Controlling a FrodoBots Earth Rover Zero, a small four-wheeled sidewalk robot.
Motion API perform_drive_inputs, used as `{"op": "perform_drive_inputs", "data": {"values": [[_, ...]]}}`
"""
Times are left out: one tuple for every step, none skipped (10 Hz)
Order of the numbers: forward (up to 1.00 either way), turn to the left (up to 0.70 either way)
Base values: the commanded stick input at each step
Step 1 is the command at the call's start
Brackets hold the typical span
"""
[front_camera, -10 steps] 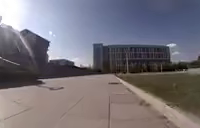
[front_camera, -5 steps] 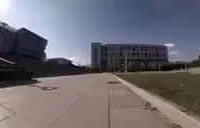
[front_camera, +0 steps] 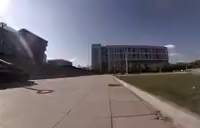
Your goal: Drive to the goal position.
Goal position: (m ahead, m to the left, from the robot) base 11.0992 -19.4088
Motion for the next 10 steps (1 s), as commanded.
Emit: {"op": "perform_drive_inputs", "data": {"values": [[0.7, 0.0], [0.7, 0.0], [0.7, 0.0], [0.7, 0.0], [0.7, 0.0], [0.7, 0.0], [0.7, 0.0], [0.7, 0.0], [0.7, 0.0], [0.7, 0.0]]}}
